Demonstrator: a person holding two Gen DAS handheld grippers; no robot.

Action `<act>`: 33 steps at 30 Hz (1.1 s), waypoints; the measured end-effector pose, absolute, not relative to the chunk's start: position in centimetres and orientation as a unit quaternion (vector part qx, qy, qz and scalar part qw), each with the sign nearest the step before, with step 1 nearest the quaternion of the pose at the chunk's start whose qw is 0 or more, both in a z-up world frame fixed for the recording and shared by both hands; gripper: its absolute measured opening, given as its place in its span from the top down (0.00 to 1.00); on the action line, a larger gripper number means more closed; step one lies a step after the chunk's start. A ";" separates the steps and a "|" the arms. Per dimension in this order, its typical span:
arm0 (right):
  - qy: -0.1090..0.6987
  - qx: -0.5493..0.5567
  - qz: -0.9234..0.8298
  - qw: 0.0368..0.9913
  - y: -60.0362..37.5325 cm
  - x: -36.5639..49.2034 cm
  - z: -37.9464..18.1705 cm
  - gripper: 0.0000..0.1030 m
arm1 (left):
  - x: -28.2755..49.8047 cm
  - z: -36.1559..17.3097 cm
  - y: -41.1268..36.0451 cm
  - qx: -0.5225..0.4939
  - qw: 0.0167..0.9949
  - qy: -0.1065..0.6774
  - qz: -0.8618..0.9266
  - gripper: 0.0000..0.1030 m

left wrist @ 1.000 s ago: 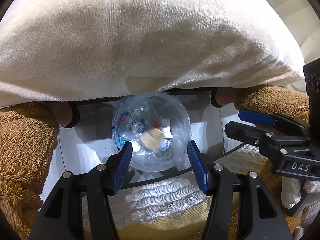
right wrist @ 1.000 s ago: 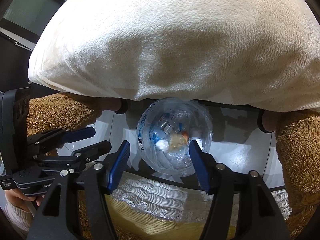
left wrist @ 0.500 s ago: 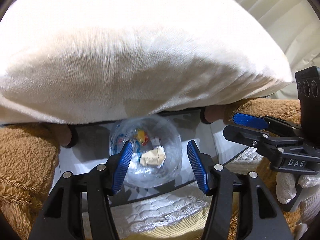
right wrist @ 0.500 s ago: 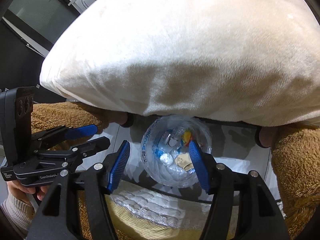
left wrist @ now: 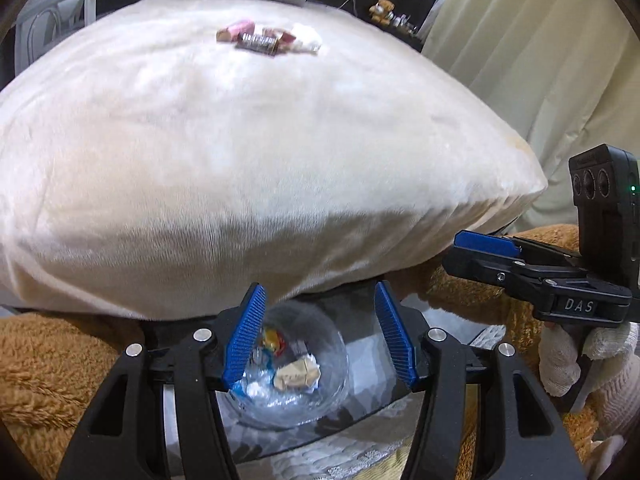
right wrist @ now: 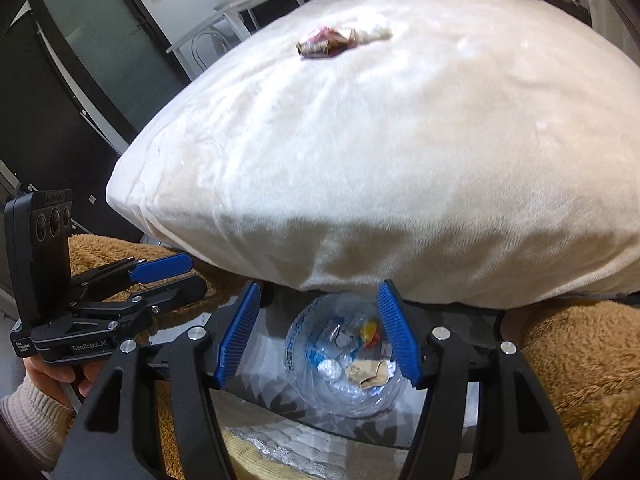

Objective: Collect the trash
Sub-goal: 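Raise both open tools back over the remaining trash on the bed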

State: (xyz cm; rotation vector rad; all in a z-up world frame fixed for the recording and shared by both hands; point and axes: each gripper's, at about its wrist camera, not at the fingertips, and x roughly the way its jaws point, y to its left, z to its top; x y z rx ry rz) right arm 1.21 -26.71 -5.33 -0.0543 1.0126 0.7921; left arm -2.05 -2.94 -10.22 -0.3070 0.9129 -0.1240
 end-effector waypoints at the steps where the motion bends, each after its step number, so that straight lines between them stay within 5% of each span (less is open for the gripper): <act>1: 0.464 -0.030 0.371 0.804 -26.6 1.2 -4.9 0.40 | -2.0 -9.8 -3.0 -0.144 0.888 0.432 -0.061 0.46; 33: 0.379 -0.130 0.362 0.842 -18.6 13.9 0.6 0.40 | 11.7 -2.3 5.6 -0.058 0.924 0.377 -0.014 0.46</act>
